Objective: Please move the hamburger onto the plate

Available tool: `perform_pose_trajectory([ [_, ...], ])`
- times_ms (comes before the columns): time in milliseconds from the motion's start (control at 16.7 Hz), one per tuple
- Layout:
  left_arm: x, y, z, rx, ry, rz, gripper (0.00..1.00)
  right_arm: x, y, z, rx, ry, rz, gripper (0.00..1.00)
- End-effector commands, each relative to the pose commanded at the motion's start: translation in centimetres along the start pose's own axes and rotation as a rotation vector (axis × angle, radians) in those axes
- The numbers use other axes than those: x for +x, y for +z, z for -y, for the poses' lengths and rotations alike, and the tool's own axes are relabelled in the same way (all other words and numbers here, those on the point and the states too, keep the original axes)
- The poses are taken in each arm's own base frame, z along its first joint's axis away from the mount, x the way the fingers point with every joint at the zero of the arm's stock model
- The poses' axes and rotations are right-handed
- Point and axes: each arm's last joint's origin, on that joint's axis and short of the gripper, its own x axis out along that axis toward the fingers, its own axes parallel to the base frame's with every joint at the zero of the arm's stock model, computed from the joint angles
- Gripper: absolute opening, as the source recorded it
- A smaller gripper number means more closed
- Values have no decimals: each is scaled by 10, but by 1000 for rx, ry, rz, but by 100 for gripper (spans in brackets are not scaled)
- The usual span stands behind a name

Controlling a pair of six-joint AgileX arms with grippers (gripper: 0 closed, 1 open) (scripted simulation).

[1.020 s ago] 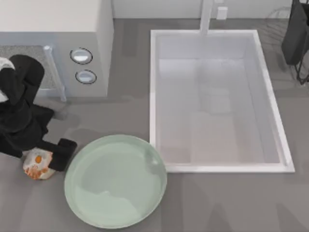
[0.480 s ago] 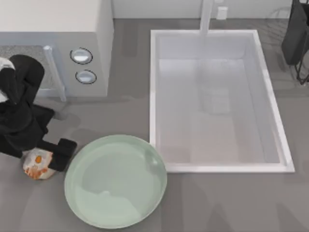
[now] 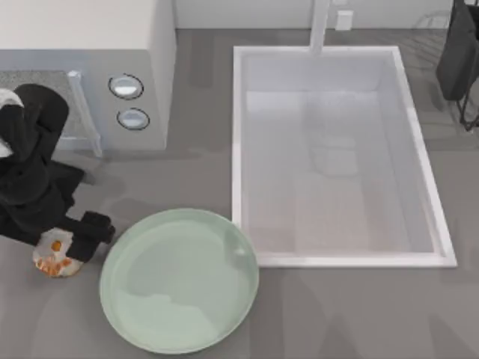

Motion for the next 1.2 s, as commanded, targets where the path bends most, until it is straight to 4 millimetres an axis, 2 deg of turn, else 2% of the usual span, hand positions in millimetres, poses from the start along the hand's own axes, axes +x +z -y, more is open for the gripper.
perform_pose_trajectory([
  [240, -33, 9, -1, 1, 5, 24, 0, 0, 0, 0, 0, 0, 0, 100],
  [420, -57, 4, 0, 1, -10, -47, 0, 0, 0, 0, 0, 0, 0, 100],
  [540, -82, 4, 0, 1, -6, -28, 0, 0, 0, 0, 0, 0, 0, 100],
  [660, -98, 3, 0, 0, -1, -4, 0, 0, 0, 0, 0, 0, 0, 100],
  [1020, -97, 3, 0, -4, -1, -9, 0, 0, 0, 0, 0, 0, 0, 100],
  [1200, -92, 3, 11, -53, -1, -40, 0, 0, 0, 0, 0, 0, 0, 100],
])
